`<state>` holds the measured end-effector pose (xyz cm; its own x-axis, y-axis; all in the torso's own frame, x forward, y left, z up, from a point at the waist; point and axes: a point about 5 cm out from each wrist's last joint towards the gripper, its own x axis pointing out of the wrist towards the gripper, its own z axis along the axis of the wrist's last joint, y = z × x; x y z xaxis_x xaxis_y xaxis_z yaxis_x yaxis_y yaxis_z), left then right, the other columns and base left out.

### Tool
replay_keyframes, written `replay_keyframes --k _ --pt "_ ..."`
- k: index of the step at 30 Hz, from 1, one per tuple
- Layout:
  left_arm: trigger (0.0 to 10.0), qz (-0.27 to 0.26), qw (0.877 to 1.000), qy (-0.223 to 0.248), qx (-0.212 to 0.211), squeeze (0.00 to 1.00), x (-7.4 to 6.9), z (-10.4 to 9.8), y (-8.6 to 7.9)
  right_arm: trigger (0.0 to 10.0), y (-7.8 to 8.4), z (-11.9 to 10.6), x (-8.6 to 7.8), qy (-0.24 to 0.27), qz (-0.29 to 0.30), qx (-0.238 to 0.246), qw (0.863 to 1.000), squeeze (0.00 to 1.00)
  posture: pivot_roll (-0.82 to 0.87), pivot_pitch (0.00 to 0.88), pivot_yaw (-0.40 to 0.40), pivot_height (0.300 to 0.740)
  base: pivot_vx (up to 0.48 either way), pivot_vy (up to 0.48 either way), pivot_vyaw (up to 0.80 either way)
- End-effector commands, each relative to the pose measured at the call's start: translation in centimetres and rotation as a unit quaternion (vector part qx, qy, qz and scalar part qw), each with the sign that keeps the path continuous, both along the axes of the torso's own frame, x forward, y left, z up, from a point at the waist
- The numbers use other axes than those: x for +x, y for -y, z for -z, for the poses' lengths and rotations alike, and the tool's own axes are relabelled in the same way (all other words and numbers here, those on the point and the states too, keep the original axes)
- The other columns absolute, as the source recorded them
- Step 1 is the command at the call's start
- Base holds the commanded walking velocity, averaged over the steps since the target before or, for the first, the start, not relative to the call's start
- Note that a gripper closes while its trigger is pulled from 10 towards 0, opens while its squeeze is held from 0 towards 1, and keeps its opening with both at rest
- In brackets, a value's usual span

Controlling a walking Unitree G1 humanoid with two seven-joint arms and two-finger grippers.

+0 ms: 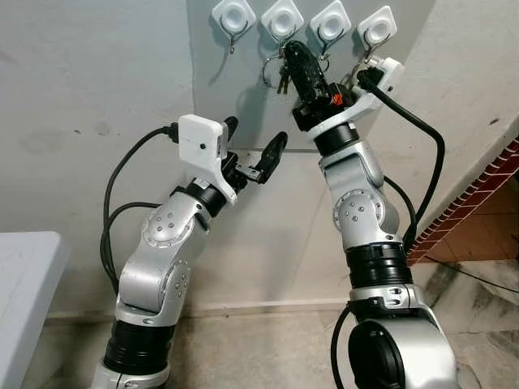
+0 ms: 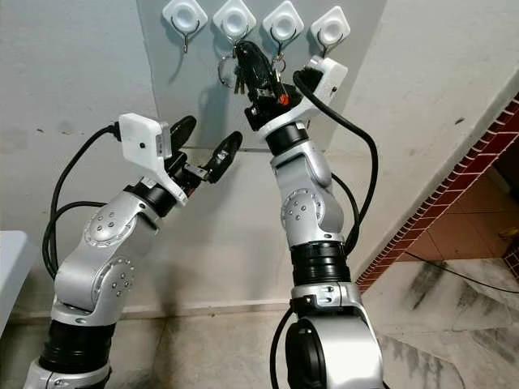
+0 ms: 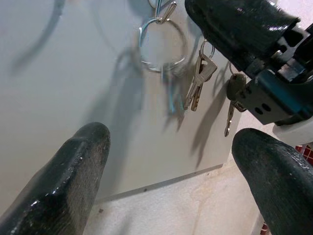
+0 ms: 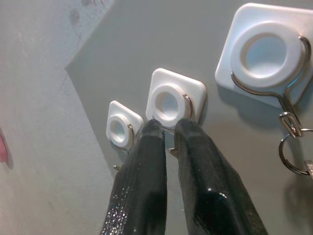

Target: Hang keys on a hook

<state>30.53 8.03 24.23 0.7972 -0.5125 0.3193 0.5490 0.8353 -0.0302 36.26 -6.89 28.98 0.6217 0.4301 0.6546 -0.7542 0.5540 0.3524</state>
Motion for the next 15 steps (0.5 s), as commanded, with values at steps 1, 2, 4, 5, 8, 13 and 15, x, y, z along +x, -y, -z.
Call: replay_keyframes --k 1,2,4,5,8,13,15 --pt "10.0 0.000 1.000 0.004 -0.002 0.00 -0.3 -0.2 0.1 10.0 0.2 -0.4 -0.4 0.014 -0.005 0.008 1.000 1.00 0.03 0.126 -0.079 0.740 0.000 0.000 0.00" --pt "10.0 0.000 1.000 0.003 -0.002 0.00 -0.3 -0.2 0.1 10.0 0.2 -0.3 -0.4 0.014 -0.006 0.008 1.000 1.00 0.03 0.126 -0.079 0.740 0.000 0.000 0.00" --pt "10.0 -0.002 1.000 0.005 0.003 0.00 -0.3 -0.2 0.1 10.0 0.3 -0.2 -0.4 0.013 0.000 0.004 1.000 1.00 0.03 0.127 -0.078 0.740 0.000 0.000 0.00" --pt "10.0 -0.003 1.000 0.004 0.002 0.00 -0.3 -0.2 0.0 10.0 0.3 -0.2 -0.5 0.012 -0.001 0.007 1.000 1.00 0.03 0.127 -0.077 0.740 0.000 0.000 0.00" --pt "10.0 -0.004 1.000 0.004 0.003 0.00 -0.3 -0.1 0.0 10.0 0.4 0.0 -0.5 0.009 0.004 0.007 1.000 1.00 0.03 0.127 -0.076 0.740 0.000 0.000 0.00" --pt "10.0 -0.026 0.999 -0.018 -0.009 0.00 0.0 1.0 -0.5 10.0 0.9 1.5 -1.1 0.012 0.020 0.008 1.000 0.00 0.03 0.121 -0.076 0.740 0.000 0.000 0.00" --pt "10.0 -0.033 0.999 -0.024 -0.008 0.00 0.1 1.7 -0.6 10.0 1.0 2.3 -1.5 0.016 0.021 -0.002 1.000 0.00 0.03 0.121 -0.076 0.740 0.000 0.000 0.00"
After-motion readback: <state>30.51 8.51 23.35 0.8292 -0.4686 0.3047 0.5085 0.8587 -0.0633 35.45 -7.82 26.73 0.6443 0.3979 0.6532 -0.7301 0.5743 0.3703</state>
